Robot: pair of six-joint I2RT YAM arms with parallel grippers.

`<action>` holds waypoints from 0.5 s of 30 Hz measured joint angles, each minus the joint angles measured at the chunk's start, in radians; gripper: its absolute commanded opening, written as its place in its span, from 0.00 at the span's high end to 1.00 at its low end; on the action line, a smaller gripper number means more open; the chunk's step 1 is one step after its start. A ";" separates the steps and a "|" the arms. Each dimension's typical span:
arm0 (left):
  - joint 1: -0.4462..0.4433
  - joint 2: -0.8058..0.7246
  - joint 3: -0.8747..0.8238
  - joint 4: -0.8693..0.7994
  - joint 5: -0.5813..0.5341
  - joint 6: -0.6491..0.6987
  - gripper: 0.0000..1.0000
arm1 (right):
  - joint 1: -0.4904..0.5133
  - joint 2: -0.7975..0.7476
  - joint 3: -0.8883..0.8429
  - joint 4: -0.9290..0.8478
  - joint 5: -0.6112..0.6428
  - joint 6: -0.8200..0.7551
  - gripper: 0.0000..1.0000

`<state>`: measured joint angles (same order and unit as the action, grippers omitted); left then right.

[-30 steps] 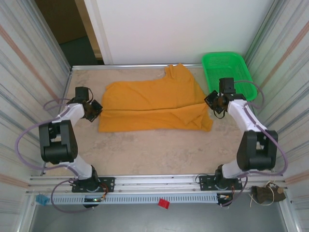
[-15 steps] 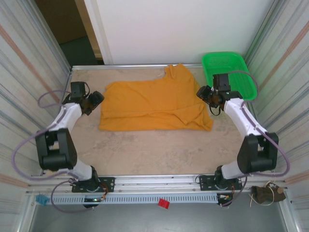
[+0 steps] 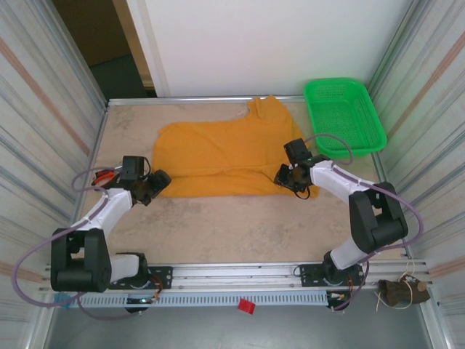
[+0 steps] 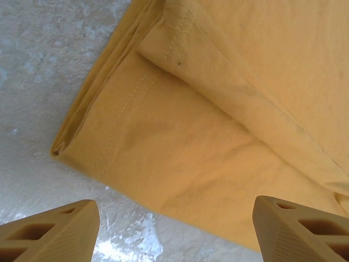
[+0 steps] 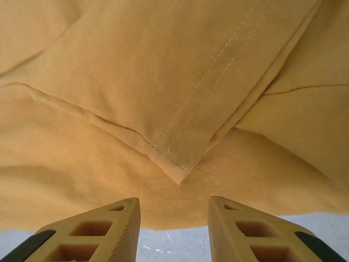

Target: Fold the inside-out t-shirt

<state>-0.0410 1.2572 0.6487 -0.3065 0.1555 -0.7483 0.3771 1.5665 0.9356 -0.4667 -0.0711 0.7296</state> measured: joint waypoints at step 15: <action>-0.007 0.150 0.002 0.080 -0.005 -0.001 0.27 | 0.005 0.103 0.008 0.026 0.023 0.022 1.00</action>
<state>-0.0483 1.4075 0.6506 -0.2260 0.1505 -0.7494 0.3824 1.6699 0.9432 -0.4408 -0.0479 0.7517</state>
